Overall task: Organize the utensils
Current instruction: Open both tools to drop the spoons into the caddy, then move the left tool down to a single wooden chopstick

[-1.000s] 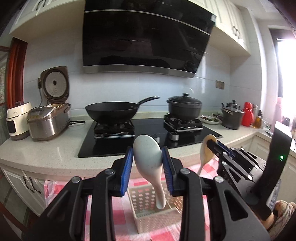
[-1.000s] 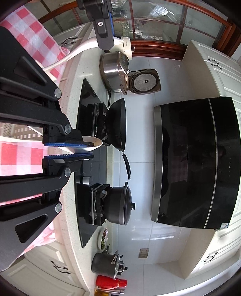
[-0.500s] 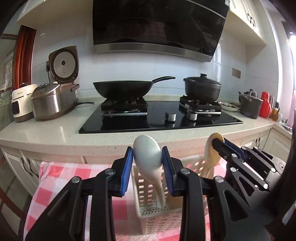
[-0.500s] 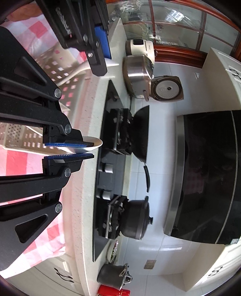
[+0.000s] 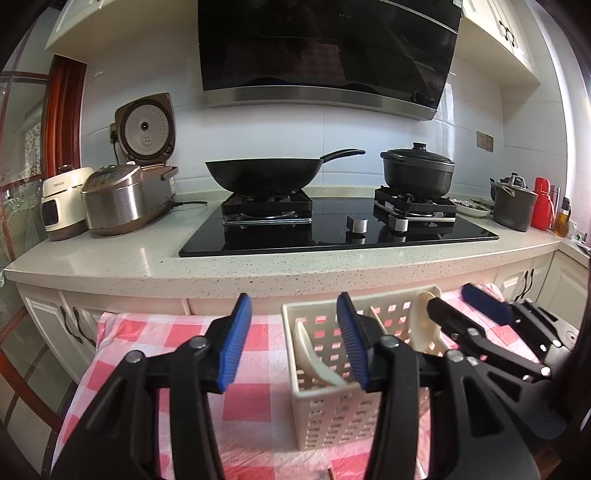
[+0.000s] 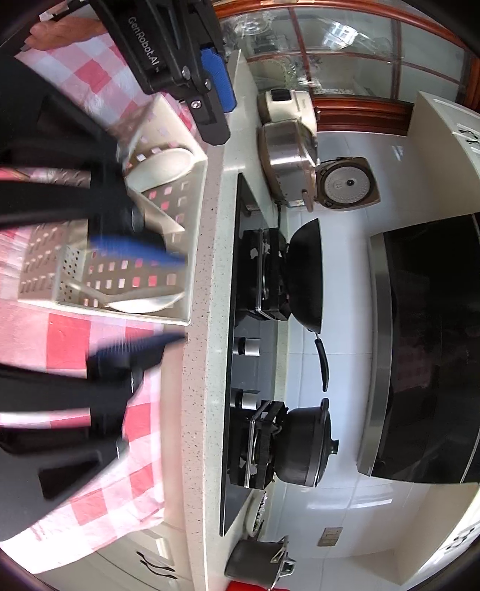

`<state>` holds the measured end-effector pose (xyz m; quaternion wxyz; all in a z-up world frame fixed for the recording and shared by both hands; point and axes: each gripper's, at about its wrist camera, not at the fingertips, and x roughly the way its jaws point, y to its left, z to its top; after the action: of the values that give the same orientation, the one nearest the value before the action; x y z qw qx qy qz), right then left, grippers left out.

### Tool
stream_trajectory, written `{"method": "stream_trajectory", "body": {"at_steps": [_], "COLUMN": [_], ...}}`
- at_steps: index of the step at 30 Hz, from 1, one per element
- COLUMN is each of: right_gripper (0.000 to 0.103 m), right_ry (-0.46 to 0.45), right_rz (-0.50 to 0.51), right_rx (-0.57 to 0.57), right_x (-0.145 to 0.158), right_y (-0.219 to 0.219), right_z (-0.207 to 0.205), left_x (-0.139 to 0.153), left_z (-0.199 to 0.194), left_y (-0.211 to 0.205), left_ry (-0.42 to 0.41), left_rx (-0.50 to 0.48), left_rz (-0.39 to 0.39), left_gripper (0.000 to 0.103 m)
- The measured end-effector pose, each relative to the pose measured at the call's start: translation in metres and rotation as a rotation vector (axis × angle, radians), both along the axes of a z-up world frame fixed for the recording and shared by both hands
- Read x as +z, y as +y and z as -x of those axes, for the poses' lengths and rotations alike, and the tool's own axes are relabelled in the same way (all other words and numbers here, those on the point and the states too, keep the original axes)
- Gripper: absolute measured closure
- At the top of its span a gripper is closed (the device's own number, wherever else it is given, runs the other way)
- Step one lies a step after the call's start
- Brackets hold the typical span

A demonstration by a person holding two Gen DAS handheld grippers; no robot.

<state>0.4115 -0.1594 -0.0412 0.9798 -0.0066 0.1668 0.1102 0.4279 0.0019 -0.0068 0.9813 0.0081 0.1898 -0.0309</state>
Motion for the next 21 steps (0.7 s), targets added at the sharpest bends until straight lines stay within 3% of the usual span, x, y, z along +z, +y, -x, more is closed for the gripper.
{"method": "stream_trajectory", "body": {"at_steps": [5, 11, 17, 21], "right_gripper": [0.058, 0.055, 0.051, 0.051], "right_ry": [0.002, 0.06, 0.141, 0.195], "right_rz": [-0.051, -0.112, -0.163, -0.186], "right_rx": [-0.034, -0.086, -0.127, -0.158], "right_x": [0.012, 0.013, -0.006, -0.025], "right_y": [-0.023, -0.057, -0.088, -0.104], "right_z": [0.034, 0.089, 0.142, 0.169], "left_x": [0.006, 0.003, -0.011, -0.025], "left_z": [0.033, 0.092, 0.152, 0.18], "left_y": [0.007, 0.012, 0.011, 0.016], "left_ry": [-0.033, -0.053, -0.04, 0.008], "left_rx": [0.056, 0.126, 0.148, 0.149], "left_rz": [0.015, 0.01, -0.047, -0.024], "left_gripper": [0.028, 0.009, 0.005, 0.005]}}
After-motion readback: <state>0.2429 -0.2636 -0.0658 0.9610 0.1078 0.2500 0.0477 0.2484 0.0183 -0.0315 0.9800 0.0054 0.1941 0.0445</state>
